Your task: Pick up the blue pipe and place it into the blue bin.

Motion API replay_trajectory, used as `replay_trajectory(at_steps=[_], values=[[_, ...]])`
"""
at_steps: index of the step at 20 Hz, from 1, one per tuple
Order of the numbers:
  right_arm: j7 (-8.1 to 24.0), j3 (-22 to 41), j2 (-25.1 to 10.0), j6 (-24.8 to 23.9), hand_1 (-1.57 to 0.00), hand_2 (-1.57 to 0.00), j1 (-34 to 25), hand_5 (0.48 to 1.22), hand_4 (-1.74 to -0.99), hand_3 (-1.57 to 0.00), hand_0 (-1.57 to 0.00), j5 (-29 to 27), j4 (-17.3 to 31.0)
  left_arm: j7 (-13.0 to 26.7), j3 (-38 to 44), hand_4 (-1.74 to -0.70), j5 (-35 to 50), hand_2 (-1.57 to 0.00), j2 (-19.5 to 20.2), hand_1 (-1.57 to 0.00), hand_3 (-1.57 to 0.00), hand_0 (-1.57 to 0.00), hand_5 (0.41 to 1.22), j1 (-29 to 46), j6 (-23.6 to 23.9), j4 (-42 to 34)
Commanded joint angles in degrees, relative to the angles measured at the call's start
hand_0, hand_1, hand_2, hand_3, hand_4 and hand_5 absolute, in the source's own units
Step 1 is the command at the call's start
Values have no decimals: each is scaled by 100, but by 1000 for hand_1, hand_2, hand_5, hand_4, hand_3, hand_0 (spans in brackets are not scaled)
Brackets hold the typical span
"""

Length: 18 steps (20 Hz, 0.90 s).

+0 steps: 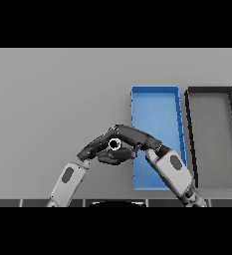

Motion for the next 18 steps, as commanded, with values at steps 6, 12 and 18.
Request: replay_trajectory(at_steps=[6, 12, 18], values=[[604, -393, 162, -185, -1571, -1571, -161, 1221, -1741, -1571, -1571, -1019, -111, -36, -37, -916, -175, -18, -9, -18, -16, -20, 474, -31, 105, 177], [1214, -1330, -212, -759, -1571, -1571, -1731, 1221, -1741, -1571, -1571, -2626, 43, 77, -47, -906, -147, -4, 31, -4, -3, -5, 441, 9, 71, 53], [912, -2341, -921, -1472, -1571, -1571, -2967, 1221, -1741, -1571, -1571, -2172, 1180, 299, -41, -892, -122, 0, 39, 0, 0, 0, 428, 3, 43, -24]])
